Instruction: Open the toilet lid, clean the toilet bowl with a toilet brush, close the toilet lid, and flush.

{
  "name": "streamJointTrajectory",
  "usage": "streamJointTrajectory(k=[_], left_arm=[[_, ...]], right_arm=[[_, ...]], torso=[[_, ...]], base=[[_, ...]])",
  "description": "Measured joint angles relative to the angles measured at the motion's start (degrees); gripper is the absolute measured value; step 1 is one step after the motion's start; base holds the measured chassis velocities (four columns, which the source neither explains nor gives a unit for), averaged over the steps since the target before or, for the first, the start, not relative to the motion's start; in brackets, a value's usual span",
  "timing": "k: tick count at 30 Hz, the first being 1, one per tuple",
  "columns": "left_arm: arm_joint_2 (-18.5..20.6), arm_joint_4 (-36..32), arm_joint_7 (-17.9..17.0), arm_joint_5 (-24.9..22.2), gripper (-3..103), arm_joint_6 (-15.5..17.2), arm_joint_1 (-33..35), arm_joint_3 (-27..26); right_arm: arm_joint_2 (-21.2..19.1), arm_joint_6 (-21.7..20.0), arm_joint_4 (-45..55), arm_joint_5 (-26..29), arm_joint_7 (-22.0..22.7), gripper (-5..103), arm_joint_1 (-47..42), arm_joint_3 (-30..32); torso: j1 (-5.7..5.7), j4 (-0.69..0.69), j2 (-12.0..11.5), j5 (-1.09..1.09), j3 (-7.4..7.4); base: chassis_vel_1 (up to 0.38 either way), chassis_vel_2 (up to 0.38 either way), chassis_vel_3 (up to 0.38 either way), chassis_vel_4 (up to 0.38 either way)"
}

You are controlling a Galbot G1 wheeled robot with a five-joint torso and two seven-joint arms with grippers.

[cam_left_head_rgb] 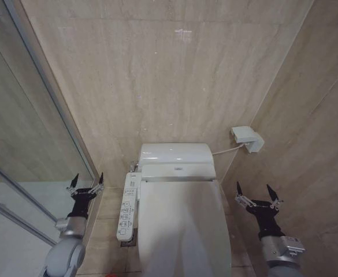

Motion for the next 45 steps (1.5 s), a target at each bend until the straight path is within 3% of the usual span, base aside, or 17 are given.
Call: streamJointTrajectory(k=[12, 25, 33, 34, 40, 41, 45], left_arm=[[1.5, 14.7, 1.1, -0.7, 100, -0.7, -17.2, 9.5], [3.3, 22.4, 3.1, -1.7, 100, -1.5, -24.4, 14.1], [5.4, 26.3, 7.9, -3.0, 100, -3.7, -27.8, 19.0], [5.8, 26.7, 8.5, -3.1, 85, -3.8, -27.9, 19.8], [6.4, 29.2, 11.2, -1.2, 85, -5.9, -28.3, 21.5], [6.4, 29.6, 11.5, -0.8, 57, -6.2, -28.4, 21.6], [6.4, 30.7, 12.5, 0.0, 57, -6.8, -28.9, 21.7]], right_arm=[[0.0, 0.0, 0.0, 0.0, 0.0, 100, 0.0, 0.0], [0.0, 0.0, 0.0, 0.0, 0.0, 100, 0.0, 0.0], [0.0, 0.0, 0.0, 0.0, 0.0, 100, 0.0, 0.0], [0.0, 0.0, 0.0, 0.0, 0.0, 100, 0.0, 0.0], [0.0, 0.0, 0.0, 0.0, 0.0, 100, 0.0, 0.0], [0.0, 0.0, 0.0, 0.0, 0.0, 100, 0.0, 0.0], [0.0, 0.0, 0.0, 0.0, 0.0, 100, 0.0, 0.0]], torso=[[0.01, -0.02, 0.0, 0.01, 0.01], [0.01, -0.02, 0.0, 0.01, 0.00], [0.00, -0.03, 0.0, 0.02, 0.00], [0.00, -0.03, 0.0, 0.02, 0.00], [0.00, -0.02, 0.0, 0.01, 0.00], [0.00, -0.01, 0.0, 0.01, 0.00], [0.00, -0.02, 0.0, 0.01, 0.00]], base=[[0.000, 0.000, 0.000, 0.000], [0.000, 0.000, 0.000, 0.000], [0.000, 0.000, 0.000, 0.000], [0.000, 0.000, 0.000, 0.000], [0.000, 0.000, 0.000, 0.000], [0.000, 0.000, 0.000, 0.000], [0.000, 0.000, 0.000, 0.000]])
